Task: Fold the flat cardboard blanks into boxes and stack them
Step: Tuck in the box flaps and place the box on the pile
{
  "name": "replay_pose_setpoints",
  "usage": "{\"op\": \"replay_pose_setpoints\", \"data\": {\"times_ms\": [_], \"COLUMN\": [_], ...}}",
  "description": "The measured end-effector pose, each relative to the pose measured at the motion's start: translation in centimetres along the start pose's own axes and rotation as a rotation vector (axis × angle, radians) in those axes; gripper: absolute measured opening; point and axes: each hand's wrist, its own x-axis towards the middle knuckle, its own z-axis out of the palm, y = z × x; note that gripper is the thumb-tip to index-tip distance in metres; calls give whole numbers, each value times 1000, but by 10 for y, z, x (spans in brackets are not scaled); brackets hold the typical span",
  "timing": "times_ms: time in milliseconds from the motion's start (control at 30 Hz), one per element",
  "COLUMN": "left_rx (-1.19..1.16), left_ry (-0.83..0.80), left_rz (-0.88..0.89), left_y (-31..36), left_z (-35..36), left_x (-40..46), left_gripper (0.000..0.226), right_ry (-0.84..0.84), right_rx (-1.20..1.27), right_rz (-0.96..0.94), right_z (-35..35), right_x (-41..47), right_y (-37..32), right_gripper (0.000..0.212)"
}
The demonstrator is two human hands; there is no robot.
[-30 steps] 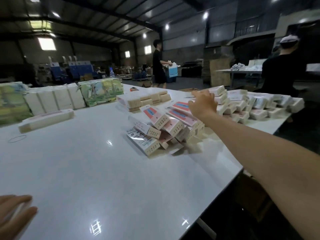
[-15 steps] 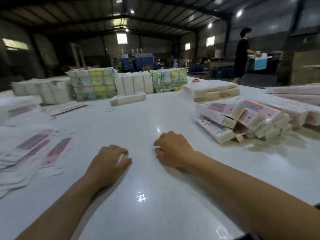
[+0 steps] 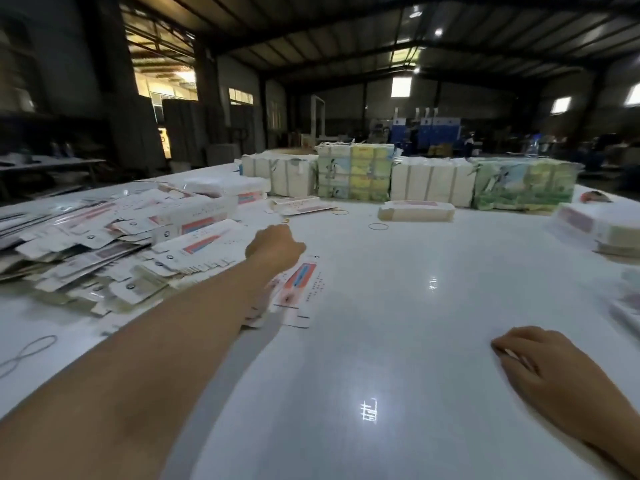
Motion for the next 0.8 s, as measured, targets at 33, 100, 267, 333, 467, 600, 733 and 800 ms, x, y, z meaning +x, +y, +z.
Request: {"op": "replay_pose_setpoints", "data": {"times_ms": [33,100,267,333,467,600,733,800], "left_rx": [99,232,310,266,186,228,-352,-650], "left_ry": [15,-20,-39,-65,13,289,229,108], "left_rz": [-110,-265,-319,-334,-336,-173,49,75], "left_y": [-21,-56,-87,-87,-90,-73,-32,-2], "left_z": [-5,-5,2,-5,-5,2,-7,-8], "left_x": [13,28,54,63,67,52,31,8], "left_gripper": [62,92,109,104,91,51,10,8], "right_ry": [6,19,75,87,92,118,74,15], "right_rx": [11,22,48,49,55,54,20,2], "right_rz": [10,25,-1,-12,-2,-32,-23,-7], "right_z": [1,2,6,7,8,4,-4,-6], "right_x": [1,1,3,4,3,1,-3,-4], "right_y": [0,-1,3,5,6,4,-2,-1], "right_gripper": [21,19,21,22,25,22,20,24]}}
